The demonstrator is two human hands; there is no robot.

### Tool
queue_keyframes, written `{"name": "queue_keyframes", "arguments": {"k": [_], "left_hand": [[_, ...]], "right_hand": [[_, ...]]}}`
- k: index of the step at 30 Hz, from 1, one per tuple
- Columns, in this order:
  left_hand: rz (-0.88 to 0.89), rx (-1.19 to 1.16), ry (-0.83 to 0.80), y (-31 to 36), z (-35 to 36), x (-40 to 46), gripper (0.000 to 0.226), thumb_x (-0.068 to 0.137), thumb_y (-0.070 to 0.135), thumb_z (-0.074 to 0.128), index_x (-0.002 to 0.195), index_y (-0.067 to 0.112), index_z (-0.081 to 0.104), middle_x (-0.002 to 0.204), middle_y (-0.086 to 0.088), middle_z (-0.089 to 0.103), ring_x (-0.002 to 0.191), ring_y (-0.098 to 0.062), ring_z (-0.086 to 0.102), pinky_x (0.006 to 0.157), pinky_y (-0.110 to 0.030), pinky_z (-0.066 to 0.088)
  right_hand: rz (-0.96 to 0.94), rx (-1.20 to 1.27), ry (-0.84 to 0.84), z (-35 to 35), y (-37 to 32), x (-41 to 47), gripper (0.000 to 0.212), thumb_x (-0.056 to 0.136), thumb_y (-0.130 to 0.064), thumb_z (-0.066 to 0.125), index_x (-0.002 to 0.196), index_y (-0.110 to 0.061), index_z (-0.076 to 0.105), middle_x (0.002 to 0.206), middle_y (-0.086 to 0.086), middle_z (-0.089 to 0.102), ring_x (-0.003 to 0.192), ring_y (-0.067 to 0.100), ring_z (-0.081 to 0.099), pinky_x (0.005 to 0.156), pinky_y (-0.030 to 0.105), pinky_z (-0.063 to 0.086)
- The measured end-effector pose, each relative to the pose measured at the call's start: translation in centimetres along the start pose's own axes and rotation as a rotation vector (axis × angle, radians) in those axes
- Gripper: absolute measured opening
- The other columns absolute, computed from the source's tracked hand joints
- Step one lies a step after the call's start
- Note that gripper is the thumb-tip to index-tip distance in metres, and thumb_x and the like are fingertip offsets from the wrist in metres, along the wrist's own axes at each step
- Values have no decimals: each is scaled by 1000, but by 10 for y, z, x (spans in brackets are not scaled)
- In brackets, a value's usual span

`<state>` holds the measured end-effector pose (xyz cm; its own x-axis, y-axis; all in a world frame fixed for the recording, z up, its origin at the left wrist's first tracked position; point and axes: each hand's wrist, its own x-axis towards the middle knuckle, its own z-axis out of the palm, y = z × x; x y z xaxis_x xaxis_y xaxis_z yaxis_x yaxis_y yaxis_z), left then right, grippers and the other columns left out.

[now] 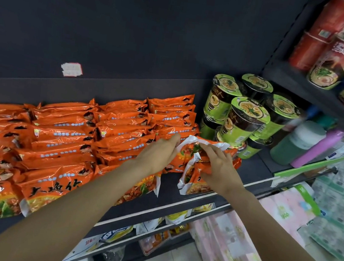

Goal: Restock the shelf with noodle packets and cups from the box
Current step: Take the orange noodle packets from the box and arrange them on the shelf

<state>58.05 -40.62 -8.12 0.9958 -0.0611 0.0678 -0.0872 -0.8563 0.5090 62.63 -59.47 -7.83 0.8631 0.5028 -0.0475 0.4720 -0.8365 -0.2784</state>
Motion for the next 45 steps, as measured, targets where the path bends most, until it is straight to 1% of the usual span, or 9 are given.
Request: {"name": "queue_keyframes", "arguments": {"k": [8, 10, 12, 14, 19, 28, 35, 41, 45], "left_hand": [[2, -134, 128, 5, -12, 12, 10, 99, 16, 40, 107, 15, 47, 60, 3, 53, 46, -10, 45, 44, -27, 31], [-8, -226, 42, 5, -12, 10, 20, 95, 21, 53, 115, 18, 50, 93, -2, 67, 77, -14, 62, 65, -30, 51], [11, -165, -75, 0, -8, 7, 46, 87, 23, 66, 128, 23, 47, 124, -2, 58, 111, -19, 57, 93, -37, 48], [17, -23, -129, -5, -3, 3, 67, 86, 14, 66, 141, 31, 32, 133, -5, 50, 119, -23, 50, 98, -42, 44], [-27, -16, -25, -7, 1, 9, 71, 87, -9, 50, 136, 39, 31, 98, -12, 63, 79, -26, 63, 71, -45, 55], [49, -275, 310, 12, -16, 30, 20, 95, 8, 49, 109, 15, 61, 108, -7, 63, 93, -20, 61, 85, -38, 51], [14, -251, 177, 26, -28, 33, 26, 96, 12, 52, 120, 16, 59, 108, -7, 65, 96, -21, 60, 84, -33, 46], [-151, -273, -54, 17, -14, 23, 71, 79, 24, 74, 138, 17, 35, 125, -15, 55, 116, -28, 54, 95, -36, 45], [-213, -70, -93, 5, -5, 20, 37, 81, 19, 73, 112, 6, 56, 108, -13, 64, 101, -29, 62, 88, -41, 51]], "right_hand": [[97, 6, -34, -9, -7, 4, 67, 87, -19, 62, 142, -22, 25, 133, 5, 50, 121, 28, 37, 95, 44, 43], [118, -12, -20, -7, -6, 4, 63, 89, -22, 61, 141, -21, 26, 129, 6, 53, 121, 27, 38, 91, 44, 45], [131, -27, -7, -5, -6, 3, 61, 90, -23, 60, 141, -20, 26, 130, 5, 53, 123, 27, 37, 91, 44, 46], [133, -37, -7, -5, -7, 2, 61, 90, -23, 59, 142, -19, 25, 133, 5, 51, 125, 27, 36, 92, 44, 46], [147, -54, -12, -5, -7, 1, 61, 90, -23, 60, 140, -17, 26, 132, 7, 50, 125, 27, 38, 92, 45, 45], [177, 34, 11, -2, -8, 6, 68, 86, -20, 65, 140, -10, 25, 133, 12, 47, 126, 30, 38, 98, 42, 41], [59, -7, 185, 2, -11, 1, 108, 82, -10, 69, 148, -30, -15, 120, 11, 44, 106, 28, 52, 83, 38, 49], [117, -96, 61, 1, -4, 8, 81, 88, -29, 63, 150, -22, 12, 133, 9, 42, 126, 27, 40, 97, 40, 45], [108, -112, 68, 6, -2, 11, 73, 89, -30, 62, 149, -22, 21, 127, 6, 43, 124, 25, 39, 98, 40, 45]]}}
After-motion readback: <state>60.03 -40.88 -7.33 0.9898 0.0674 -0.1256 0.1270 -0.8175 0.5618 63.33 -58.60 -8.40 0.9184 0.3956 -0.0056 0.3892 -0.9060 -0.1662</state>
